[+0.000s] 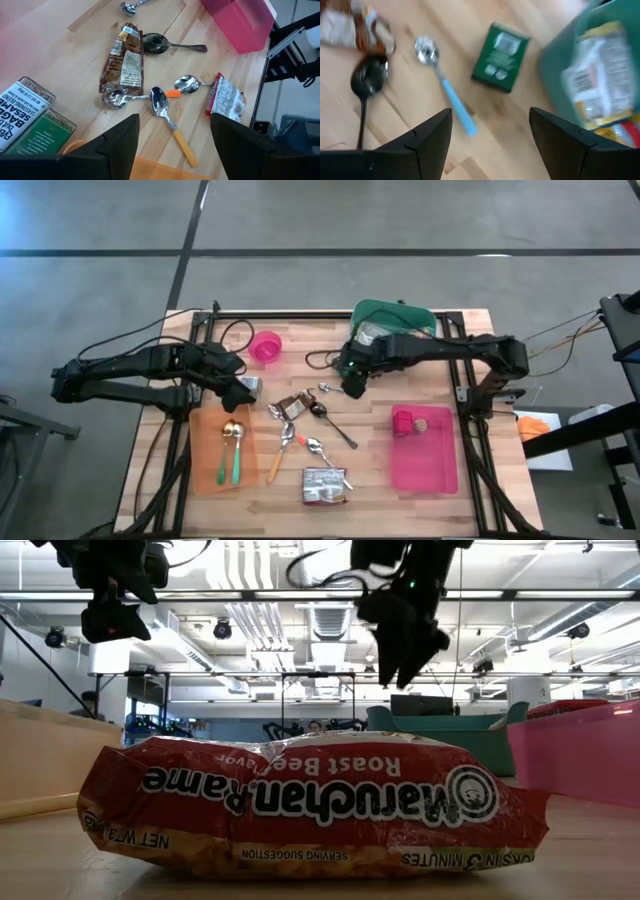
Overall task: Pick & Place Food Item
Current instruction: Put the blue spoon into the orange bin
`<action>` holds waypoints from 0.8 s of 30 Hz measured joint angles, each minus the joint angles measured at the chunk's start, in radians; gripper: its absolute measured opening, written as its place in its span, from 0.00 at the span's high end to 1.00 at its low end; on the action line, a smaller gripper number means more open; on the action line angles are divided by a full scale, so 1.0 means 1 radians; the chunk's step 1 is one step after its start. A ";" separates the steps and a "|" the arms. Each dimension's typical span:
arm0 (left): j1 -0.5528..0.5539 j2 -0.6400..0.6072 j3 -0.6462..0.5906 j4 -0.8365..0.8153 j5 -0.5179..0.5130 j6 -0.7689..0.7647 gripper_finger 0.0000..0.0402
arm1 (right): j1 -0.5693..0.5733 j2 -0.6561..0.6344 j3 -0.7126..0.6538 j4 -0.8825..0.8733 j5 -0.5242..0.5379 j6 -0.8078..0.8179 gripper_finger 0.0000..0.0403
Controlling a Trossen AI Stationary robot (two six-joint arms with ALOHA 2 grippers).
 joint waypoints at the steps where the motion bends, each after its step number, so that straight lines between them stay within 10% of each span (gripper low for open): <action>1: 0.000 0.000 0.000 0.000 0.000 -0.006 0.39 | 0.005 0.020 0.000 0.001 -0.009 -0.011 0.35; 24: -0.001 0.000 0.000 -0.028 0.000 -0.010 0.39 | 0.038 0.203 -0.035 0.072 -0.106 -0.483 0.35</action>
